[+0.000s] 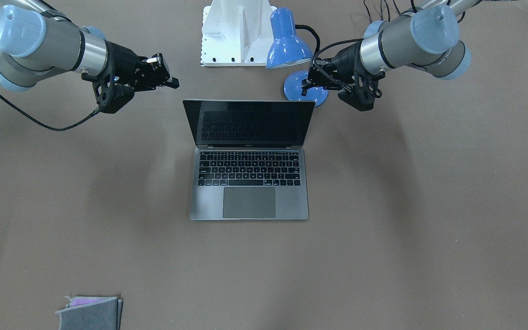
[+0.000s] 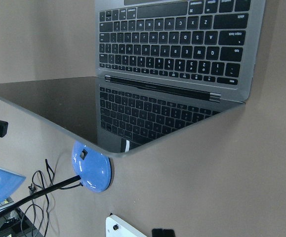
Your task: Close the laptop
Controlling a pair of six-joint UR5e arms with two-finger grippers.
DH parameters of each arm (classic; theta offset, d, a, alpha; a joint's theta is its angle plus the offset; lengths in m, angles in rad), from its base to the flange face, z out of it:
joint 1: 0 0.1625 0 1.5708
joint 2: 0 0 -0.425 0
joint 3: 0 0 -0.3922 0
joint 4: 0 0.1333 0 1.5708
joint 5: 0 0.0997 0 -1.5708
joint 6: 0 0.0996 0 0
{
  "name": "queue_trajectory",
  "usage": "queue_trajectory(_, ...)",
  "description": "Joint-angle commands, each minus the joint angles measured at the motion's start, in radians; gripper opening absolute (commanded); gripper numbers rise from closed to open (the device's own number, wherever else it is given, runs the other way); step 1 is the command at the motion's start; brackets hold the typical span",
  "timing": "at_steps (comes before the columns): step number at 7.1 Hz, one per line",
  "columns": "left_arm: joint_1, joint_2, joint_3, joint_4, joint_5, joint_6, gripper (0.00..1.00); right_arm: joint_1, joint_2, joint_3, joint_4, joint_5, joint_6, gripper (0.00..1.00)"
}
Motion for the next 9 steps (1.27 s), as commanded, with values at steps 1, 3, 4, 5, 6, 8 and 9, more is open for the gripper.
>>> queue_trajectory(1,0.0,0.0,0.0,0.002,0.001,0.001,0.0,0.006,0.02,-0.005,-0.007,-0.022,0.002,0.0)
queue_trajectory(3,-0.001,-0.009,0.018,0.004,0.01,0.007,0.0,0.006,0.046,-0.041,-0.007,-0.057,0.001,0.0)
queue_trajectory(4,-0.006,-0.018,0.036,0.002,0.012,0.009,0.0,0.006,0.055,-0.06,-0.005,-0.073,-0.006,0.0)
queue_trajectory(5,-0.016,-0.023,0.043,0.002,0.014,0.01,0.0,0.006,0.053,-0.06,-0.005,-0.076,-0.007,0.0)
queue_trajectory(6,-0.035,-0.023,0.044,0.004,0.014,0.01,0.0,0.006,0.055,-0.06,-0.003,-0.085,-0.007,0.0)
queue_trajectory(8,-0.067,-0.055,0.075,0.016,0.012,0.009,0.0,0.027,0.064,-0.081,-0.002,-0.097,-0.006,0.0)
queue_trajectory(9,-0.07,-0.063,0.084,0.016,0.012,0.01,0.0,0.044,0.076,-0.095,-0.002,-0.096,-0.004,0.0)
